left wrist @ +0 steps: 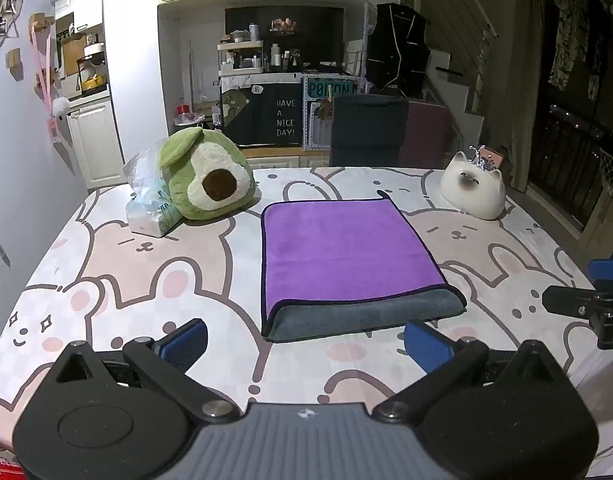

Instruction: Fold towel

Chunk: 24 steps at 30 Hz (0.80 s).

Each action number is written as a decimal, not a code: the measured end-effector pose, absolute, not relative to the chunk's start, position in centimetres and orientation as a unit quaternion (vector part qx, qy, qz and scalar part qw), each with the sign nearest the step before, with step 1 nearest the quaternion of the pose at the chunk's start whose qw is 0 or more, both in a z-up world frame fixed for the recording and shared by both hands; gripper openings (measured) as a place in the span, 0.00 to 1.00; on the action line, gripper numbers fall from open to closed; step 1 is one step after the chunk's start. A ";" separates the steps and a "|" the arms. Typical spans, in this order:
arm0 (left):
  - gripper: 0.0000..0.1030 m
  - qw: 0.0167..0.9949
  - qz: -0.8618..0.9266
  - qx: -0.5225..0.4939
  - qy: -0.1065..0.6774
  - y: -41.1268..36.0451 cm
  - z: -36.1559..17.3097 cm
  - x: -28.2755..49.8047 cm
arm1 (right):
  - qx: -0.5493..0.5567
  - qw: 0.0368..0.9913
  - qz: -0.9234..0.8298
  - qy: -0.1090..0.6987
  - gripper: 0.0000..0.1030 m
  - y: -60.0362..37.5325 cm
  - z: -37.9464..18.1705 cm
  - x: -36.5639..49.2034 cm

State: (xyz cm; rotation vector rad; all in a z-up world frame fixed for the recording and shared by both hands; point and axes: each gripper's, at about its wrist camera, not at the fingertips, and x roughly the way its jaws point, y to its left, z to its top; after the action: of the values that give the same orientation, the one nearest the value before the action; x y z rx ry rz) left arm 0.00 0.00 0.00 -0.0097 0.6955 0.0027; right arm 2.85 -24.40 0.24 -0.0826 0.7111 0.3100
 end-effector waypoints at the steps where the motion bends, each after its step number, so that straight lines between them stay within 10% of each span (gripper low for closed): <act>1: 1.00 0.940 0.001 -0.004 0.341 0.0 0.0 0.0 | -0.040 0.925 0.151 0.347 1.00 -24.4 0.2 2.9; 24: 1.00 0.939 0.001 -0.004 0.344 0.0 0.0 0.0 | -0.040 0.924 0.151 0.350 1.00 -24.1 0.2 3.2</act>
State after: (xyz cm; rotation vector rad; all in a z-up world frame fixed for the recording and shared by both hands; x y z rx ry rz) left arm 0.04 0.00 -0.02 -0.0075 0.7027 0.0030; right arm 3.21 -24.12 0.21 -0.0811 0.7178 0.3095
